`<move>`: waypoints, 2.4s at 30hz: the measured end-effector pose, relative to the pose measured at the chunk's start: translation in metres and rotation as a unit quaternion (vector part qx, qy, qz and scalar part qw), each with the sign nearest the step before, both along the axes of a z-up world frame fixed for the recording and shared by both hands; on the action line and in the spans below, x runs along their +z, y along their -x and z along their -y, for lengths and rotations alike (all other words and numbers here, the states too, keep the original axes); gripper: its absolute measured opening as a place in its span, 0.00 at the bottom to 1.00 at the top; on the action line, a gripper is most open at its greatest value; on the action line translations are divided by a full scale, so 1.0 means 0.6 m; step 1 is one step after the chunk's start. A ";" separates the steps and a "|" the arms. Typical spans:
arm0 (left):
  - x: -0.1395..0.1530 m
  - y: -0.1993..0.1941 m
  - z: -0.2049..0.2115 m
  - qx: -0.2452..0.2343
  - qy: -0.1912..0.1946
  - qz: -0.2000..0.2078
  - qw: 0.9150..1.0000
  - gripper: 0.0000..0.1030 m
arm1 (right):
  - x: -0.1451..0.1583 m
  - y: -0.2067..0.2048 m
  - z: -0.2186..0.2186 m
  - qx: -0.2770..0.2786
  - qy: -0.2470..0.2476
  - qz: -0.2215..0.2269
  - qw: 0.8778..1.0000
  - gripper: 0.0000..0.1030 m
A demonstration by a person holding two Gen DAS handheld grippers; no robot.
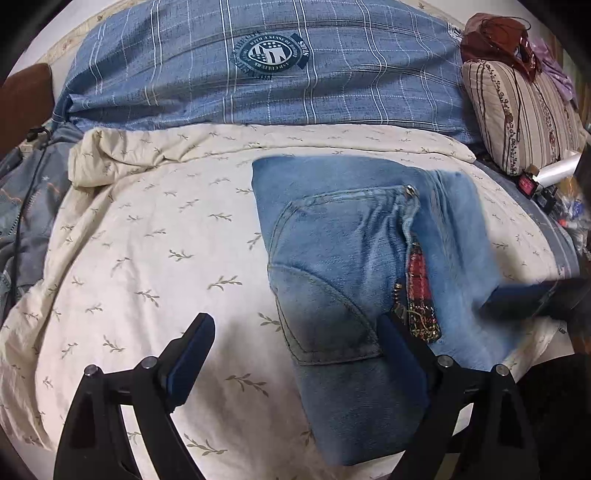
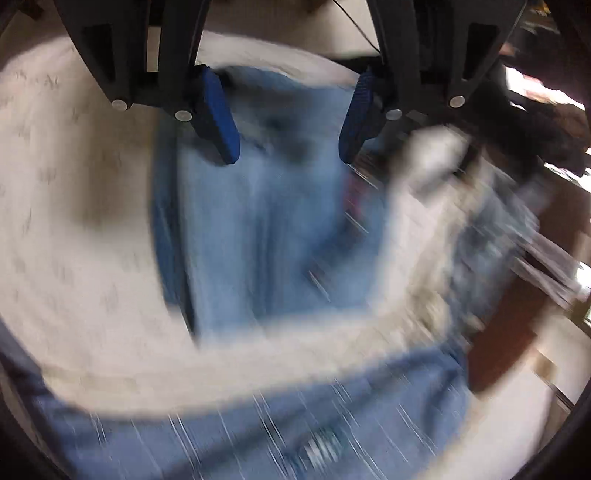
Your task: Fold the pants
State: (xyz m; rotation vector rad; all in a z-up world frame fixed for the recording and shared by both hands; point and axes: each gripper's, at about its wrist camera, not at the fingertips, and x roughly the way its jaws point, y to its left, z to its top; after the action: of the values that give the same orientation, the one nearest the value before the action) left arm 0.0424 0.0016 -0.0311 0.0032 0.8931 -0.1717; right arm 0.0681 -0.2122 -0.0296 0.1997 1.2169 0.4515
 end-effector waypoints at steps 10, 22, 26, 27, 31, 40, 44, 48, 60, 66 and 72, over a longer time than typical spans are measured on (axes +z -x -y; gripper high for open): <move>0.054 -0.003 -0.085 0.055 0.117 0.020 0.991 0.89 | -0.009 0.004 0.010 -0.004 -0.004 0.027 1.000 0.54; -0.004 -0.138 -0.087 0.035 0.327 -0.087 0.941 0.86 | -0.015 0.013 0.037 0.013 -0.044 0.035 0.998 0.54; -0.017 -0.165 -0.070 0.040 0.329 -0.111 0.937 0.84 | -0.018 0.010 0.034 0.018 -0.055 0.040 0.998 0.54; -0.023 -0.168 -0.073 0.042 0.341 -0.112 0.932 0.83 | -0.019 0.010 0.036 0.019 -0.057 0.040 0.997 0.54; -0.031 -0.186 -0.093 0.046 0.377 -0.120 0.917 0.48 | -0.021 0.009 0.039 0.022 -0.066 0.042 0.997 0.54; 0.058 -0.124 -0.015 0.019 0.104 0.002 0.994 0.17 | -0.023 0.011 0.046 0.021 -0.061 0.038 0.997 0.54; 0.004 -0.170 -0.056 0.038 0.166 -0.074 0.983 0.23 | -0.019 0.011 0.041 0.025 -0.051 0.041 0.998 0.54; 0.019 -0.160 -0.106 0.041 0.244 -0.073 0.966 0.46 | -0.018 0.012 0.034 0.025 -0.034 0.046 0.998 0.54; -0.016 -0.040 -0.132 0.045 0.362 -0.113 0.924 0.68 | -0.020 0.010 0.047 0.024 -0.057 0.045 0.997 0.55; -0.016 -0.020 -0.080 0.001 0.304 -0.114 0.946 0.38 | -0.028 0.004 0.066 0.019 -0.098 0.030 0.995 0.55; 0.055 0.014 0.011 -0.038 0.117 -0.023 0.992 0.20 | -0.024 0.000 0.054 0.030 -0.074 0.030 0.996 0.55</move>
State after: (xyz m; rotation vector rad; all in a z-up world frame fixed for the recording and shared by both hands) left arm 0.0339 -0.0051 0.0020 -0.1854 0.9141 -0.3469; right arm 0.0682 -0.2446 -0.0440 0.2755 1.1344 0.5958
